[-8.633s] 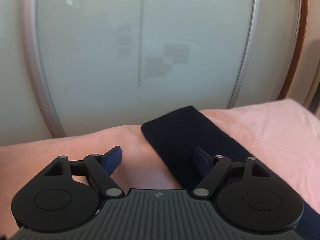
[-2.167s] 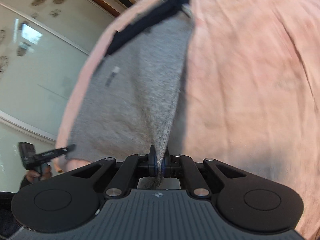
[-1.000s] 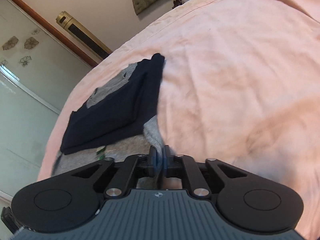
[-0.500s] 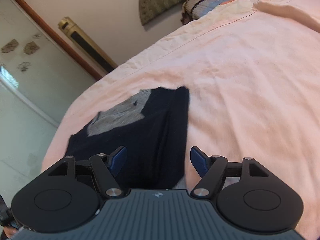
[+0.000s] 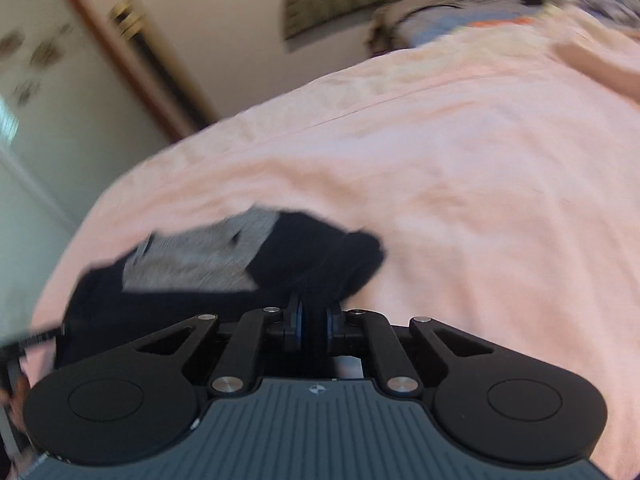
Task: Fold small clothes
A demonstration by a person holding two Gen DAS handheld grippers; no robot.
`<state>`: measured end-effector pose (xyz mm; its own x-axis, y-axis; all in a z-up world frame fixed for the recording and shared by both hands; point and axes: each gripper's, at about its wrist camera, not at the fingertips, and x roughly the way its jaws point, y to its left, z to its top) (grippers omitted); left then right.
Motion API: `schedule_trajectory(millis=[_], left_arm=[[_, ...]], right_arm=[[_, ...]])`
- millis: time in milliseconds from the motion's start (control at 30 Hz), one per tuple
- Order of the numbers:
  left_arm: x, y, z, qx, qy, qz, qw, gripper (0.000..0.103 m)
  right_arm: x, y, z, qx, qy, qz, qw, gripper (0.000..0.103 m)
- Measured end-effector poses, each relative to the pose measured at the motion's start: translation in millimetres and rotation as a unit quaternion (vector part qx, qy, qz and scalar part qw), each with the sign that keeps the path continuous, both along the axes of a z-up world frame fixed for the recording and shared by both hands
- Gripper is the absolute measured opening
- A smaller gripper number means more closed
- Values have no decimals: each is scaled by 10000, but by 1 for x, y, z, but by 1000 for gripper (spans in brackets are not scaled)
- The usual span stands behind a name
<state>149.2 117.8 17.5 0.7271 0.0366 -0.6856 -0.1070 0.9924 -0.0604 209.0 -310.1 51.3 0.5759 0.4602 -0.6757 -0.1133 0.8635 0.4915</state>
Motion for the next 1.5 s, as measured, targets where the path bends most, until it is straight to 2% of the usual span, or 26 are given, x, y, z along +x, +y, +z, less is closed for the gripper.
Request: schedule_trajectory(millis=[67, 100, 133, 167, 200, 233, 300, 467, 567, 600, 700, 800, 900, 933, 1000, 1033, 1067, 1133, 1200, 1233, 1267, 1300, 1333, 1367, 1467, 1500], left_arm=[[-6, -7, 3, 257, -37, -22, 9997, 6], [-9, -6, 5, 245, -48, 9, 9997, 7], [-14, -5, 8, 241, -78, 50, 9997, 8], [-18, -4, 11, 279, -104, 91, 9995, 9], [-24, -5, 15, 351, -156, 136, 9992, 9], [-30, -8, 19, 449, -250, 171, 9985, 9], [-39, -16, 26, 658, -484, 198, 9965, 10], [-40, -36, 26, 645, -448, -78, 9969, 11], [-32, -39, 6, 623, -172, 3, 9979, 11], [-33, -38, -1, 629, -253, 24, 9977, 11], [-38, -43, -10, 913, -537, -9, 9944, 11], [-38, -43, -9, 927, -513, -3, 9944, 11], [-45, -43, -4, 982, -484, 71, 9940, 13], [-51, -45, 0, 950, -503, 84, 9942, 17], [-64, -48, 6, 727, -621, 21, 9954, 46], [-70, -50, 6, 638, -715, -26, 9954, 83], [-73, -53, 5, 604, -760, -101, 9952, 103], [-70, -55, -9, 714, -485, -237, 9960, 103], [-62, -29, -11, -35, -269, -75, 9996, 103], [-61, -21, -9, -24, -287, 104, 9995, 103], [-64, -20, -6, 229, -241, 291, 9990, 103], [-71, -20, -2, 377, -274, 329, 9984, 103], [-82, -21, 2, 372, -351, 263, 9983, 103], [-96, -23, 8, 301, -443, 165, 9984, 103], [-136, -41, 16, 8, -638, -311, 9975, 103], [-145, -48, 14, -41, -632, -439, 9970, 103]], right_arm=[[-8, 3, -3, 72, -68, 4, 10000, 14], [-11, 4, 0, 39, -73, -38, 10000, 19], [-15, 4, 6, 38, -50, -153, 9999, 41], [-21, 2, 13, 8, -46, -328, 9995, 54], [-32, 1, 22, -2, -251, -474, 9986, 73], [-47, 2, 32, -1, -605, -542, 9967, 80], [-71, 12, 43, 21, -1019, -167, 9947, 80], [-92, 62, 39, -527, -1209, 698, 9888, 79], [-80, 77, 19, -727, -866, 733, 9909, 79], [-78, 79, 11, -787, -861, 740, 9904, 79], [-90, 84, 0, -1111, -1388, 968, 9793, 81], [-93, 90, 3, -1325, -1401, 1005, 9761, 82], [-97, 93, 11, -1361, -1347, 738, 9787, 82], [-101, 94, 14, -1297, -1349, 698, 9799, 83], [-111, 97, 18, -1178, -1438, 810, 9792, 86], [-115, 100, 19, -1184, -1476, 858, 9782, 88], [-117, 103, 17, -1216, -1484, 916, 9771, 88], [-117, 110, 10, -1477, -1429, 1012, 9734, 88], [-118, 108, 1, -1848, -1621, 1052, 9636, 88], [-114, 101, 1, -1770, -1593, 1006, 9660, 88], [-110, 90, 3, -1555, -1550, 845, 9719, 87], [-109, 83, 4, -1498, -1495, 729, 9746, 85], [-112, 81, 8, -1536, -1480, 682, 9746, 78], [-119, 80, 12, -1582, -1423, 590, 9753, 78], [-154, 83, 23, -1222, -1292, 715, 9815, 85], [-165, 87, 22, -1197, -1268, 812, 9813, 92]])
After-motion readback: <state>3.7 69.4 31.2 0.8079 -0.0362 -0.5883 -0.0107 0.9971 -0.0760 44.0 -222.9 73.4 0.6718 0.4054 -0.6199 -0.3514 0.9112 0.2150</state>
